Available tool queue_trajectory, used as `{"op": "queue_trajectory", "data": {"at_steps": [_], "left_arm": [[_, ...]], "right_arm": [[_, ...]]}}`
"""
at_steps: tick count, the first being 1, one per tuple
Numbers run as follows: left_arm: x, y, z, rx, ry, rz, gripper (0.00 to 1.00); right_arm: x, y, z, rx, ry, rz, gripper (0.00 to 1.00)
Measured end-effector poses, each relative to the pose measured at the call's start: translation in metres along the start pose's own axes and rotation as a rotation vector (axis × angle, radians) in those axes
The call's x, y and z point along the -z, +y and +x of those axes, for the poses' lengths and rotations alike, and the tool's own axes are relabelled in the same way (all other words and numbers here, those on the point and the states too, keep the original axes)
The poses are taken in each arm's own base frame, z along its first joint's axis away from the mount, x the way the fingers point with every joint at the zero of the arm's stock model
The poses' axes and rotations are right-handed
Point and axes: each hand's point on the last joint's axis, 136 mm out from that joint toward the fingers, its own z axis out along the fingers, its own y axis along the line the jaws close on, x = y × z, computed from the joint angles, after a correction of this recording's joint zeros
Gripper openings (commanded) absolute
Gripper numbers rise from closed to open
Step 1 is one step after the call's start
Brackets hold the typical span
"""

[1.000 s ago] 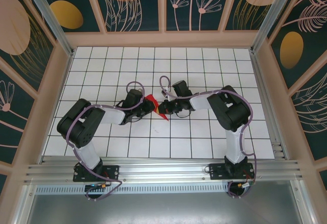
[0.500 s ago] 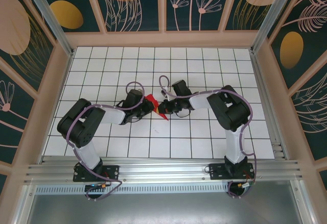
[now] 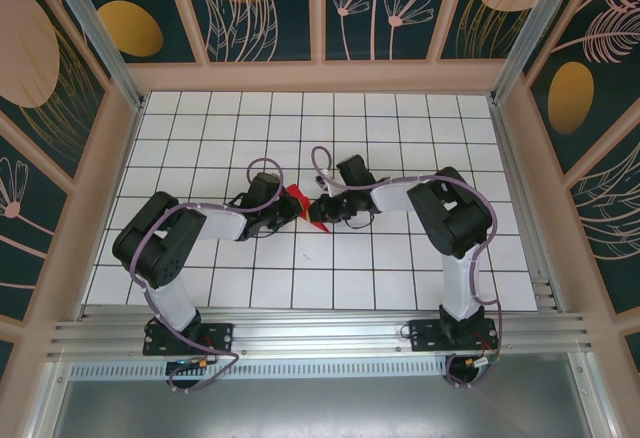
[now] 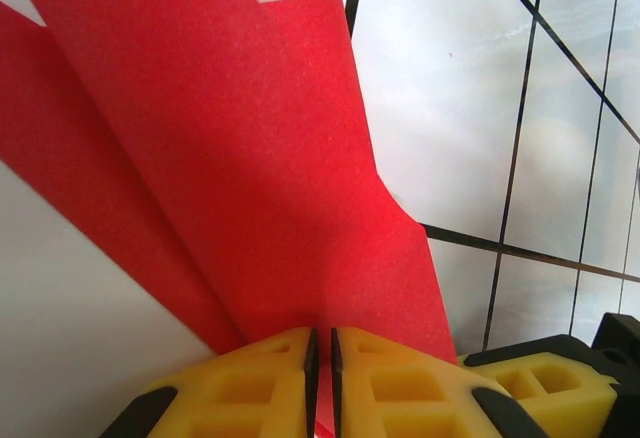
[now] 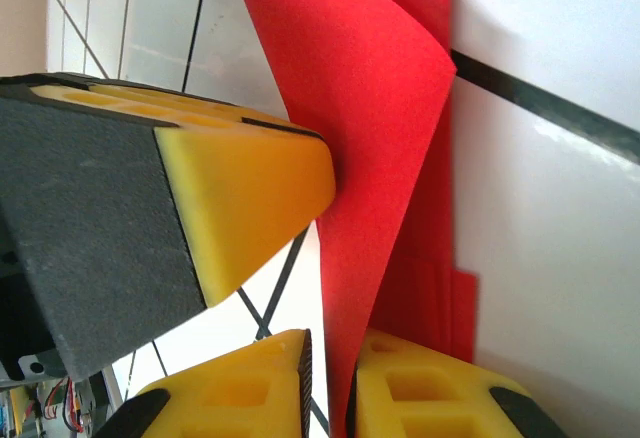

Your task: Fold a paper plane with a square sheet of paper (pick it up from the middle)

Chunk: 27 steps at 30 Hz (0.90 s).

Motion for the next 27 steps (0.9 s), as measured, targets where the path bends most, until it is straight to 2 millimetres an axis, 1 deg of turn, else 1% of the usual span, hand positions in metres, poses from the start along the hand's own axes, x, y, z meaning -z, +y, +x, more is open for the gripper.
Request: {"op": "queue_trajectory", "data": {"at_steps": [3, 7, 12, 15, 21, 27], "left_arm": [[0.0, 0.0, 0.0, 0.001, 0.004, -0.007, 0.16], [-0.001, 0.0, 0.0, 0.003, 0.008, -0.013, 0.16], [-0.001, 0.0, 0.0, 0.003, 0.008, -0.013, 0.16], [-0.001, 0.0, 0.0, 0.003, 0.009, -0.014, 0.16], [0.0, 0.0, 0.0, 0.002, 0.011, -0.013, 0.17], [0.005, -0.009, -0.001, -0.024, 0.005, 0.022, 0.24]], "right_arm": [[0.005, 0.003, 0.001, 0.0, 0.001, 0.009, 0.2], [0.009, 0.007, 0.0, 0.007, -0.002, 0.013, 0.15], [0.01, -0.003, 0.005, -0.004, 0.001, 0.043, 0.05], [0.011, -0.008, 0.005, -0.01, -0.005, 0.052, 0.0], [0.013, -0.012, 0.006, -0.028, -0.016, 0.046, 0.0], [0.014, -0.015, 0.009, -0.081, -0.006, -0.005, 0.0]]}}
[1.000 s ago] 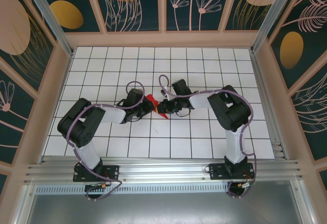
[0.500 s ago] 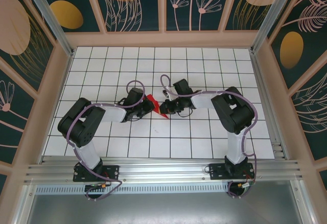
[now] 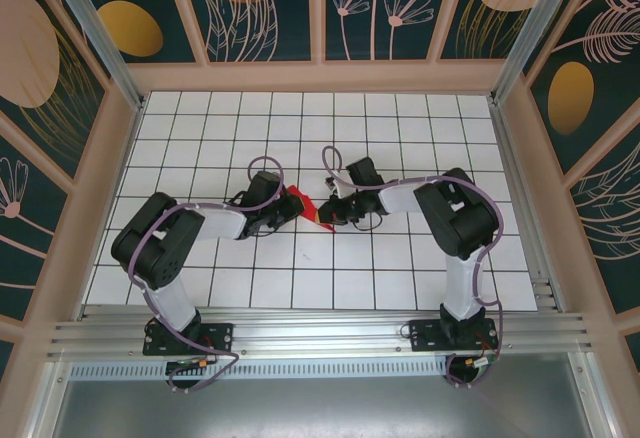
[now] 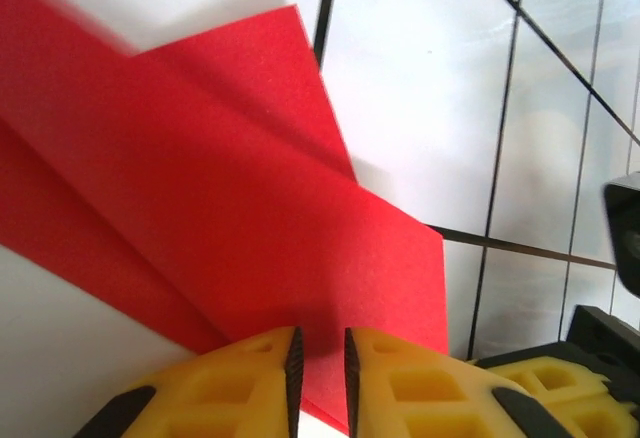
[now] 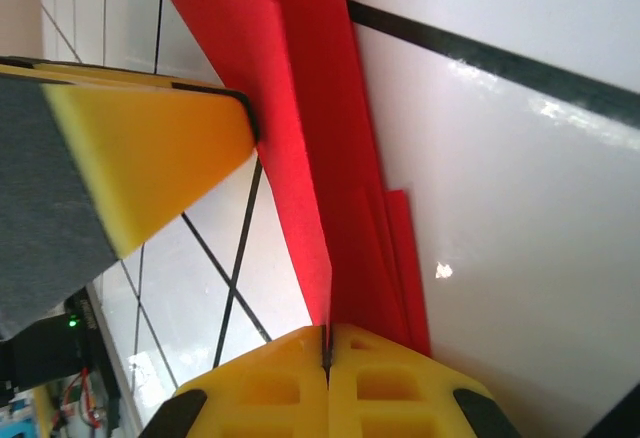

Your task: Fold a paper plane with a square sheet of paper (pick it up from the middle)

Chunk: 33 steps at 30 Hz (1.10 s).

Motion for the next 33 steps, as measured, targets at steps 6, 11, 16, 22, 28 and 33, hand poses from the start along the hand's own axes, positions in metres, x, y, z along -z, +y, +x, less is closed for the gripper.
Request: {"op": "queue_trajectory", "data": {"at_steps": [6, 11, 16, 22, 28, 33], "left_arm": [[0.018, -0.035, -0.01, -0.04, -0.035, 0.129, 0.26], [0.019, -0.042, -0.003, -0.055, -0.02, 0.172, 0.24], [0.012, -0.04, 0.007, -0.061, 0.012, 0.172, 0.21], [0.0, -0.023, 0.016, -0.046, 0.044, 0.129, 0.19], [-0.005, -0.014, 0.018, -0.039, 0.046, 0.099, 0.19], [-0.008, -0.009, 0.017, -0.035, 0.042, 0.073, 0.19]], "right_arm": [[-0.001, 0.003, 0.005, -0.055, 0.024, -0.046, 0.0], [-0.002, 0.005, 0.006, -0.082, 0.033, -0.063, 0.0], [-0.004, 0.005, 0.007, -0.104, 0.042, -0.075, 0.0], [-0.004, 0.005, 0.007, -0.11, 0.044, -0.082, 0.0], [-0.005, 0.006, 0.007, -0.115, 0.05, -0.087, 0.0], [-0.006, 0.006, 0.007, -0.118, 0.056, -0.091, 0.0]]}}
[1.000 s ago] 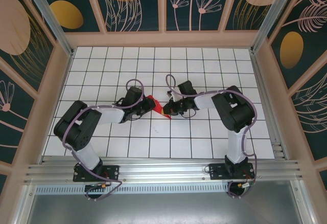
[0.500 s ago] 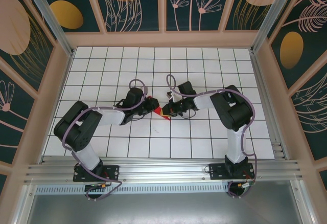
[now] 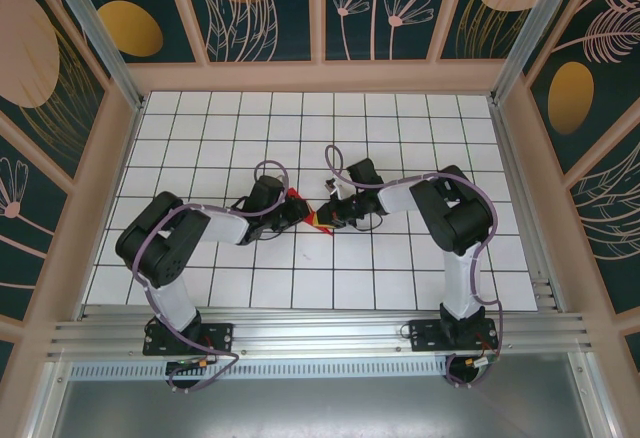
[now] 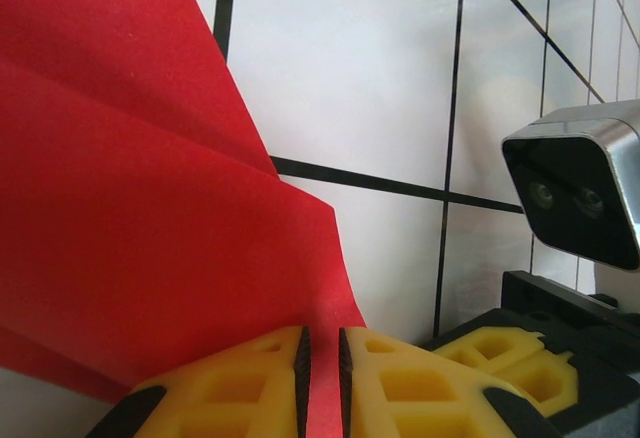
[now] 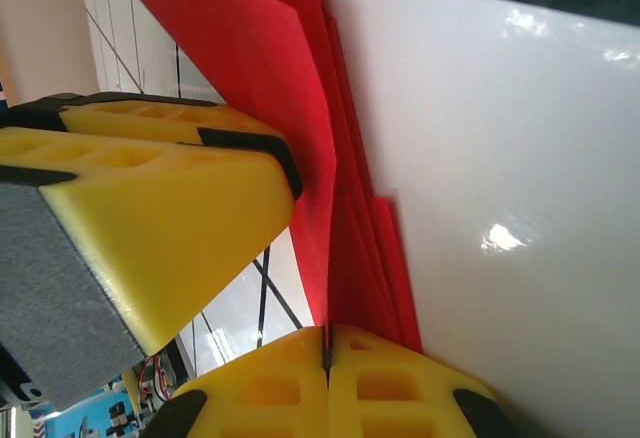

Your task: Fold a paper plane with a square sheet of paper (pick it up from the middle)

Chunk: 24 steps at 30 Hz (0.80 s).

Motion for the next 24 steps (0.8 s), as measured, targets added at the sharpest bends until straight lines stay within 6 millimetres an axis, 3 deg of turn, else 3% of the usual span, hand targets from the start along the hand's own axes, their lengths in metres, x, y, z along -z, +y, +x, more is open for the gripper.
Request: {"op": "queue_trajectory", "data": {"at_steps": [3, 14, 21, 24], "left_arm": [[-0.002, 0.001, -0.001, 0.002, 0.002, -0.013, 0.19], [-0.005, 0.002, -0.002, 0.015, 0.026, -0.065, 0.2], [-0.006, 0.001, -0.002, 0.017, 0.033, -0.076, 0.2], [-0.006, 0.001, -0.003, 0.016, 0.034, -0.079, 0.2]], "right_arm": [[0.0, 0.0, 0.0, 0.0, 0.003, 0.001, 0.0], [0.002, 0.004, 0.0, 0.043, 0.012, 0.006, 0.17], [0.008, 0.0, 0.004, 0.067, 0.009, 0.028, 0.16], [0.014, -0.005, 0.004, 0.061, 0.001, 0.045, 0.04]]}}
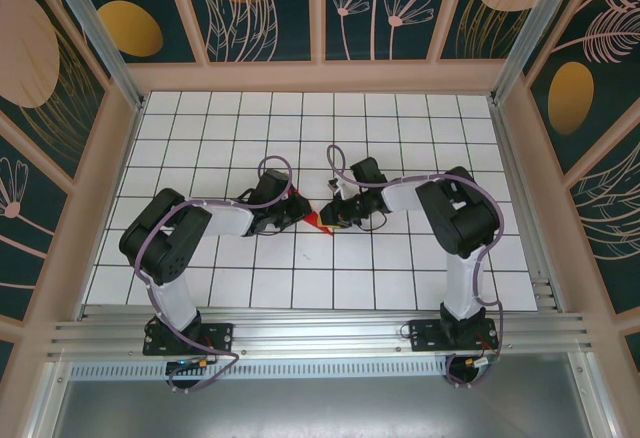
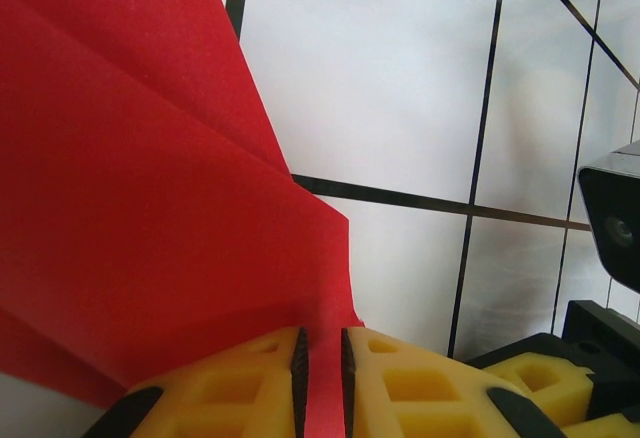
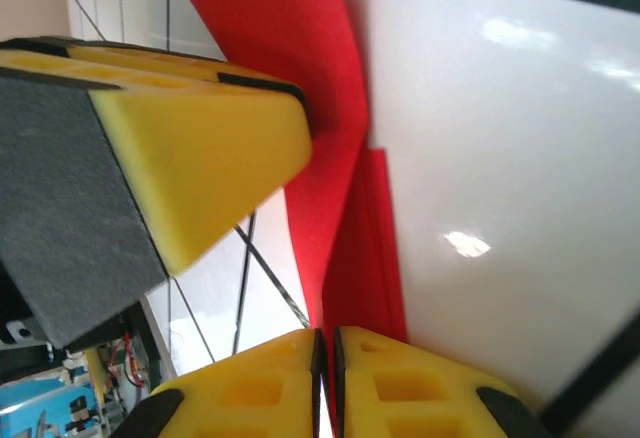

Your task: Fold a paper plane with a square sheet of paper (pick it up from the middle)

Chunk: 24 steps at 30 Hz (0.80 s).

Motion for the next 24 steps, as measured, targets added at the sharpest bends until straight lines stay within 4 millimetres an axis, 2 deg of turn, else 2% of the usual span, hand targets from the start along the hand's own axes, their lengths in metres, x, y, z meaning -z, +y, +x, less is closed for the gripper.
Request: {"op": "queue_trajectory", "data": {"at_steps": [2, 5, 11, 18, 21, 24], "left_arm": [[-0.001, 0.0, 0.0, 0.0, 0.001, 0.0, 0.2], [-0.001, -0.001, 0.0, -0.001, 0.001, 0.001, 0.2], [-0.001, -0.001, -0.001, -0.001, -0.001, -0.001, 0.2], [-0.002, -0.001, -0.001, -0.002, 0.0, -0.002, 0.2], [-0.003, -0.001, -0.001, -0.001, -0.001, -0.005, 0.2], [-0.003, -0.001, -0.001, -0.001, -0.001, -0.009, 0.2]], "right_arm": [[0.001, -0.003, -0.001, 0.002, -0.005, 0.009, 0.0], [0.002, -0.005, -0.001, 0.009, -0.009, 0.02, 0.01], [0.002, -0.005, -0.001, 0.015, -0.011, 0.027, 0.09], [0.009, -0.011, -0.002, 0.004, -0.033, 0.093, 0.12], [0.017, -0.005, -0.001, 0.015, -0.053, 0.113, 0.14], [0.027, 0.013, -0.007, 0.065, -0.09, 0.121, 0.14]]}}
